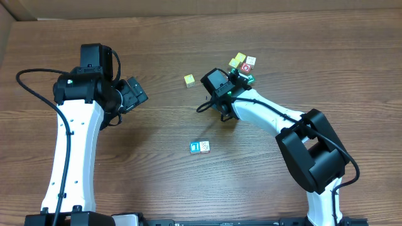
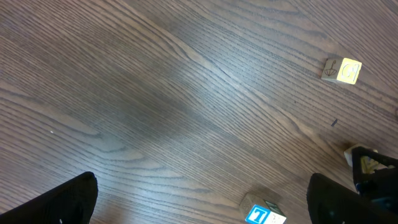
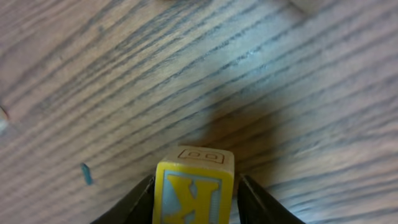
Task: Flip 3 blocks
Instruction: 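Lower the right gripper and grasp the yellow-lettered block, then lift and rotate the yellow-lettered block with the right gripper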
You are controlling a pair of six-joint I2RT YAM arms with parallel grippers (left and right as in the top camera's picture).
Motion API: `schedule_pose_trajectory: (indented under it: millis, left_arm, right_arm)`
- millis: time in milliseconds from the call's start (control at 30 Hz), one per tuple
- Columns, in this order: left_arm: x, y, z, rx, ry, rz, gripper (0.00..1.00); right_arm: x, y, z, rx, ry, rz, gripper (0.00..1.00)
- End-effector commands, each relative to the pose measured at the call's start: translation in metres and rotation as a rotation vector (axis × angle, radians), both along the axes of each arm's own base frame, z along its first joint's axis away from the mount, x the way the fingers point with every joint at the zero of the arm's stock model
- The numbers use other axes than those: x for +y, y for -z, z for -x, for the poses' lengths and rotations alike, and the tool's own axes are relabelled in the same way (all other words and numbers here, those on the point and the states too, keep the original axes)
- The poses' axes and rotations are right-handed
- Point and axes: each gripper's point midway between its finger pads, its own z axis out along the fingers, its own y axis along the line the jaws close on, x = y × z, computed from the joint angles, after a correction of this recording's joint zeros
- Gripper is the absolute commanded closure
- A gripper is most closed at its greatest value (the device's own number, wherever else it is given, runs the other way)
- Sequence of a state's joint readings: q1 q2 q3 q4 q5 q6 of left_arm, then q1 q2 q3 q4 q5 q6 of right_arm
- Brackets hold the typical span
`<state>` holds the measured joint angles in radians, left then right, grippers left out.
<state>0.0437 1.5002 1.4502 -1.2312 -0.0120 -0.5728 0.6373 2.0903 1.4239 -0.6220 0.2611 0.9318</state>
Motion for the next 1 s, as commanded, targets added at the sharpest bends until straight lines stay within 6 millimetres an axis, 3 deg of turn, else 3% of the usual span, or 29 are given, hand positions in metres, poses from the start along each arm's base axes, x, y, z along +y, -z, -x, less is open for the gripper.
schedule_pose_trajectory:
  millis: [0, 133, 233, 333, 500, 633, 767, 967]
  left_arm:
    - [0.001, 0.0, -0.002, 0.0, 0.001, -0.003, 0.0]
    - [0.001, 0.0, -0.002, 0.0, 0.001, -0.003, 0.0]
    - [0.001, 0.0, -0.002, 0.0, 0.001, -0.003, 0.0]
    - [0.001, 0.0, -0.002, 0.0, 0.001, -0.003, 0.0]
    - [0.001, 0.0, -0.002, 0.0, 0.001, -0.003, 0.0]
    - [0.001, 0.0, -0.002, 0.0, 0.001, -0.003, 0.0]
    - [0.001, 0.0, -0.002, 0.0, 0.001, -0.003, 0.0]
    - [0.001, 0.0, -0.002, 0.0, 0.001, -0.003, 0.01]
  right_arm:
    - [0.005, -0.014, 0.006, 0.01, -0.237, 0.048, 0.54]
    - [-0.002, -0.008, 0.02, 0.08, -0.301, 0.083, 0.44]
    - [-0.001, -0.008, 0.018, 0.09, -0.299, 0.043, 0.41]
    - [0.004, -0.013, 0.009, 0.085, -0.295, -0.037, 0.39]
    - [-0.006, -0.018, -0.01, 0.043, -0.258, -0.062, 0.37]
    - [-0.005, -0.019, -0.013, 0.031, -0.255, -0.068, 0.39]
    - [-0.001, -0.021, -0.014, 0.018, -0.261, -0.073, 0.5]
    - [-0.004, -0.02, -0.015, 0.013, -0.257, -0.051, 0.53]
